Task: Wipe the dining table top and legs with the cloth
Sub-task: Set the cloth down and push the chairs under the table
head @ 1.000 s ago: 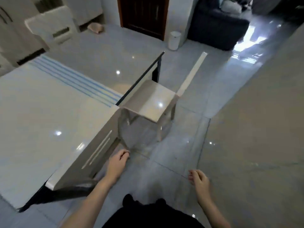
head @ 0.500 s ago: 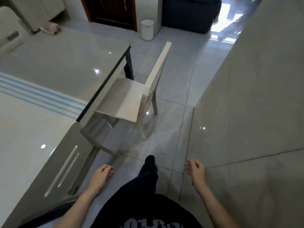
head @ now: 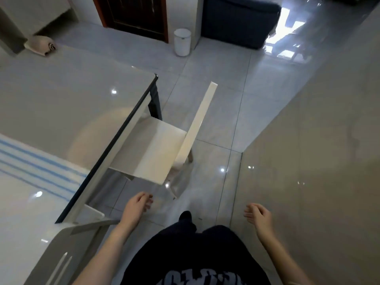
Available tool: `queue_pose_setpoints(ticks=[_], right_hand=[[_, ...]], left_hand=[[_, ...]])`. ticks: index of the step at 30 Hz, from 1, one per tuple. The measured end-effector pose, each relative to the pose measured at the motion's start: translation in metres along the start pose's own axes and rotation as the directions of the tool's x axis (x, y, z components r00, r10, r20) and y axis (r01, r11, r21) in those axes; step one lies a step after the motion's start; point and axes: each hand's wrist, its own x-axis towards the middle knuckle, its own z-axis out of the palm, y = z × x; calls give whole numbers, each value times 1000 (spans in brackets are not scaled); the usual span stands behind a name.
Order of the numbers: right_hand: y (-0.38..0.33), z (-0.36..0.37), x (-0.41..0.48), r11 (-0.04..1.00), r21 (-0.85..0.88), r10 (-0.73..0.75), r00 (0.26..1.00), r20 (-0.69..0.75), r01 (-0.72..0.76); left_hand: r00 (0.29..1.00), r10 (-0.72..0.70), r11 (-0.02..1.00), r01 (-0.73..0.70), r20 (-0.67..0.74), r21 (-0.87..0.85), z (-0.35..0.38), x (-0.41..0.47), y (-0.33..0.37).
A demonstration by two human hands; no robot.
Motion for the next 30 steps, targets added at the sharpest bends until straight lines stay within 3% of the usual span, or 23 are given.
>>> queue_pose_setpoints(ticks=[4, 9, 12, 15, 17, 20, 22, 24, 25, 27, 30], right_hand=[[-47, 8, 34, 999, 30, -31, 999, 31, 30], [-141, 39, 75, 970, 49, -244, 957, 154, 239], [-205, 64, 101, 918, 76, -395, 888, 235, 388], [-264, 88, 124, 817, 86, -565, 763, 313, 570], [-296, 101, 140, 686, 45, -681, 618, 393, 726], [-330, 120, 172, 304, -20, -792, 265, 549, 952], [-346, 135, 197, 74, -15, -713, 63, 699, 997], [-360, 152, 220, -142, 14, -565, -93, 820, 990], [-365, 160, 230, -243, 39, -484, -156, 861, 969], [-375, 174, 245, -380, 72, -340, -212, 916, 922], [-381, 192, 260, -471, 73, -209, -191, 959, 879]], left_hand=[[997, 67, 997, -68, -39, -25, 8, 21, 56], [980, 166, 984, -171, -110, -39, 23, 34, 108], [964, 209, 975, -219, -166, -45, 39, 34, 140], [950, 229, 973, -224, -213, 46, 59, 36, 168], [935, 236, 971, -216, -267, 102, 74, 39, 182], [923, 209, 972, -159, -323, 173, 98, 40, 195], [910, 187, 950, -73, -369, 304, 116, 39, 200], [875, 159, 917, 40, -457, 396, 130, 35, 207], [846, 157, 899, 92, -509, 429, 135, 35, 210], [784, 164, 873, 167, -598, 458, 143, 32, 216], [686, 91, 879, 286, -722, 382, 152, 35, 223]])
